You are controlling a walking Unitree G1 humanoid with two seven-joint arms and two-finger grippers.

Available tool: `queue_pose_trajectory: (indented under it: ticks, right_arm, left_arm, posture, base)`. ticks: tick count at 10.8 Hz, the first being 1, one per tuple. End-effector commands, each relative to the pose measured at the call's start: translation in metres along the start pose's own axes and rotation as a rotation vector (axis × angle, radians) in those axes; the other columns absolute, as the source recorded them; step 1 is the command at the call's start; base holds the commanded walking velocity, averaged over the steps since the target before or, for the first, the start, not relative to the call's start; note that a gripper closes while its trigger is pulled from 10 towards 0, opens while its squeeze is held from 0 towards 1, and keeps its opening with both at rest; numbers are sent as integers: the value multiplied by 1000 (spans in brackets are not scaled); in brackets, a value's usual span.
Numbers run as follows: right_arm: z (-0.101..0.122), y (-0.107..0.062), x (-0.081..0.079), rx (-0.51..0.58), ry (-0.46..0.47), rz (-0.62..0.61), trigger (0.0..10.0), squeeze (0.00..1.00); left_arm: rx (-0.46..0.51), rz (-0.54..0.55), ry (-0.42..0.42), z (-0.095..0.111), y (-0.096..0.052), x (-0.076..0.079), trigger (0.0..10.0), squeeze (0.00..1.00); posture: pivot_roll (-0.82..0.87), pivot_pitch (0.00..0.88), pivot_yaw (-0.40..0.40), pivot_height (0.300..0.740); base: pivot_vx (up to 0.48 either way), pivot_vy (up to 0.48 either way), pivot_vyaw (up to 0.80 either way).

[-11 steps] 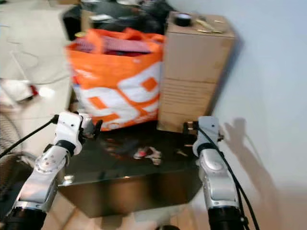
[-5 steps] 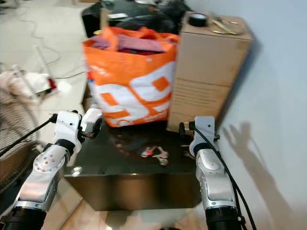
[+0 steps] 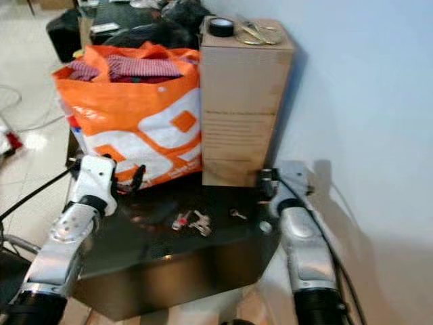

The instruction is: Hang keys on a hook

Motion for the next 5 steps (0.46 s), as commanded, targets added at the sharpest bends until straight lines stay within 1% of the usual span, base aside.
queue_pose_trajectory:
  ticks: [1, 3, 4, 5]
  right_arm:
    - [5, 2, -4, 19, -9, 30, 10000, 0]
    - [0, 0, -6, 6, -32, 55, 10000, 0]
    - [-1, 1, -5, 3, -24, 56, 10000, 0]
    - [-1, 0, -2, 3, -35, 54, 10000, 0]
  left_arm:
    - [15, 14, 13, 3, -2, -5, 10000, 31]
    - [16, 16, 9, 2, -3, -4, 10000, 47]
    - [6, 11, 33, -1, -3, -2, 10000, 24]
    - [2, 7, 28, -2, -3, -1, 10000, 24]
  posture:
    - [-30, 0, -19, 740]
    - [-31, 0, -22, 740]
    - [-34, 0, -25, 740]
    - [-32, 0, -29, 740]
  base:
    - [330, 0, 0]
    - [322, 0, 0]
    - [289, 0, 0]
    - [274, 0, 0]
Point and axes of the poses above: a point about 5 cm out from each wrist's last joint towards the gripper, its own y axis pointing out of the wrist towards the gripper, its own z axis along the axis of the wrist's last joint, x = y × z, the point moved 6 cm from there along y, pointing out of the wrist towards the gripper, and after that the axes turned 14 degrees about -y, right-handed, at the moved point
